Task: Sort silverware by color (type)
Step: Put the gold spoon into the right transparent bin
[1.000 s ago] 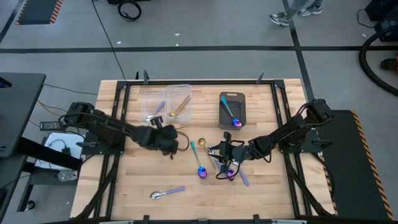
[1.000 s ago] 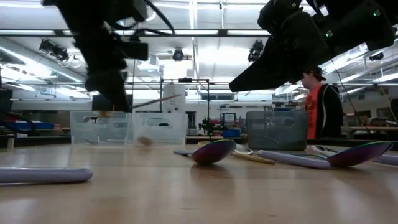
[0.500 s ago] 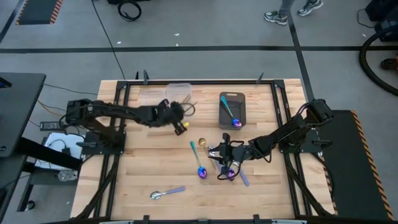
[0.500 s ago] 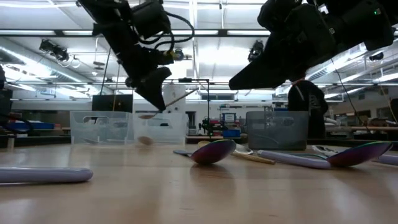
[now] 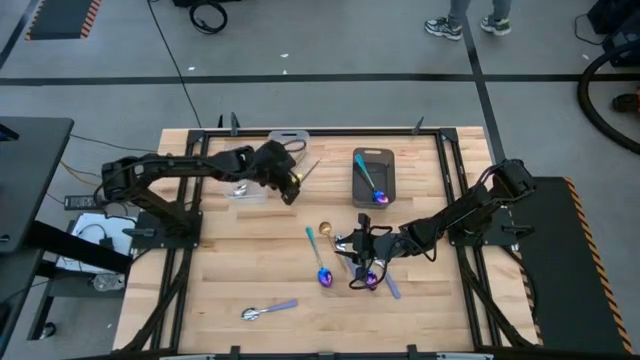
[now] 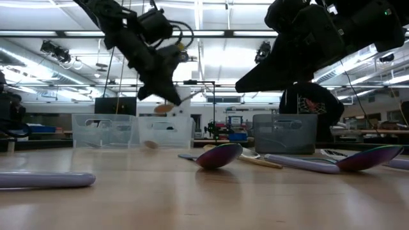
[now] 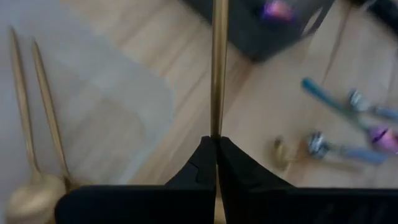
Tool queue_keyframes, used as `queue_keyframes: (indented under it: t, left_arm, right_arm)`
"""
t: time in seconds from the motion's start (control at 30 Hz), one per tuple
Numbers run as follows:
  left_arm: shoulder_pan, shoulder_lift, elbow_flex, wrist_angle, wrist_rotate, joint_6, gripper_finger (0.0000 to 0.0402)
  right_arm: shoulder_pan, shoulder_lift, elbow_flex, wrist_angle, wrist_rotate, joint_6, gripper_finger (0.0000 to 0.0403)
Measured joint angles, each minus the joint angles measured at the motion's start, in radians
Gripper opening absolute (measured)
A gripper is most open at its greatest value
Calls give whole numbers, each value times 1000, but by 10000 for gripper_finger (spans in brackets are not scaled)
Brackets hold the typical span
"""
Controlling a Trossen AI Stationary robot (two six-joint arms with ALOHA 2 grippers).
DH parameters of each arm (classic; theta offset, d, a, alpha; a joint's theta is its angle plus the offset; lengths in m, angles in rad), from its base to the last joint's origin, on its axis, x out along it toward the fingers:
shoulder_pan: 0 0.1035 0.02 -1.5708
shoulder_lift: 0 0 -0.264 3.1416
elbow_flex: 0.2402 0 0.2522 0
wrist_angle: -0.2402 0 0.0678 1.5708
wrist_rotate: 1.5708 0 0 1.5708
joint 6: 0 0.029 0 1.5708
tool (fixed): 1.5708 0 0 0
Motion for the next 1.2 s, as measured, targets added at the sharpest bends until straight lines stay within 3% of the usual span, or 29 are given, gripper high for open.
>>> queue_keyframes:
  t: [0.2, 0.7, 1.2]
  left_arm:
    - [44, -64, 58, -18, -1, 2, 6]
    - [244, -12, 69, -166, -29, 24, 6]
    - [231, 136, 69, -150, -37, -55, 13]
  right_arm:
    - [0, 0, -1, 2, 1, 16, 134]
    - [0, 0, -1, 5, 2, 2, 134]
    - [-3, 0, -1, 10, 2, 0, 134]
